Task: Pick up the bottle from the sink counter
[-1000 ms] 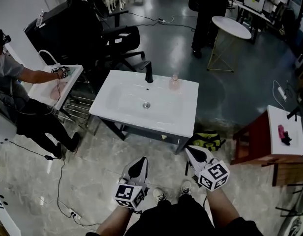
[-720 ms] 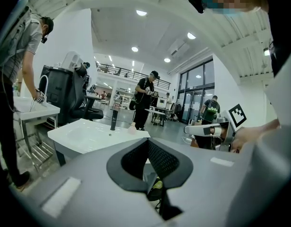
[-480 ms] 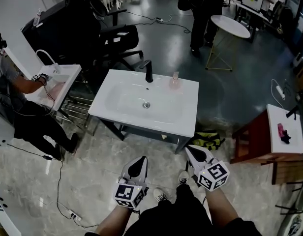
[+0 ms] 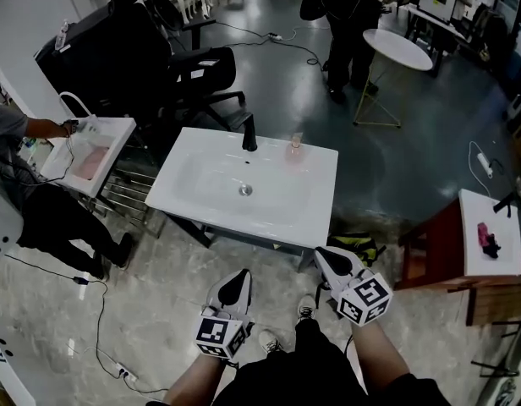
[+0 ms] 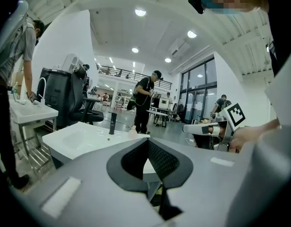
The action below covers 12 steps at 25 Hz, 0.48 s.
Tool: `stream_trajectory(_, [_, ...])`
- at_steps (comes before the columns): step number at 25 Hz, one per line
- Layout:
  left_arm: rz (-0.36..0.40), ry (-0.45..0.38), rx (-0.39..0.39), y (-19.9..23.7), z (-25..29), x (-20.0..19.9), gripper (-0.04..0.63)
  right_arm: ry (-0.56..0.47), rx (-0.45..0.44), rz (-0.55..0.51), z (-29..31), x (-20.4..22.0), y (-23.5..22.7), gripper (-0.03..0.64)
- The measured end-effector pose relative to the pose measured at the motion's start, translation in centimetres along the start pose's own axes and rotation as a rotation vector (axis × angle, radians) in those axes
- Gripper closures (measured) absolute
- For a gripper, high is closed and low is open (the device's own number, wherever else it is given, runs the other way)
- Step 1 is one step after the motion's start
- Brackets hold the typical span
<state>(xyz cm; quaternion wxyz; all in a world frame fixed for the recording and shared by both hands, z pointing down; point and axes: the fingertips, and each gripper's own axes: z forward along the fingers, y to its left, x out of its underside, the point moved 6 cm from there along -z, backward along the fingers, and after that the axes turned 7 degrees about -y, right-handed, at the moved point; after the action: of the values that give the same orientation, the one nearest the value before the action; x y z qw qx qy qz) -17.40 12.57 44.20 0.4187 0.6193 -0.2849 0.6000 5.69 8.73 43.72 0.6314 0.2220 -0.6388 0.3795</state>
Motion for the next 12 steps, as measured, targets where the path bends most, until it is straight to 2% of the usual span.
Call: stream_trajectory(12, [-0.002, 0.006, -0.022, -1.9, 6.2, -0.3, 0.592, -0.007, -0.019, 0.002, 1.0, -1.5, -6.5, 0.617])
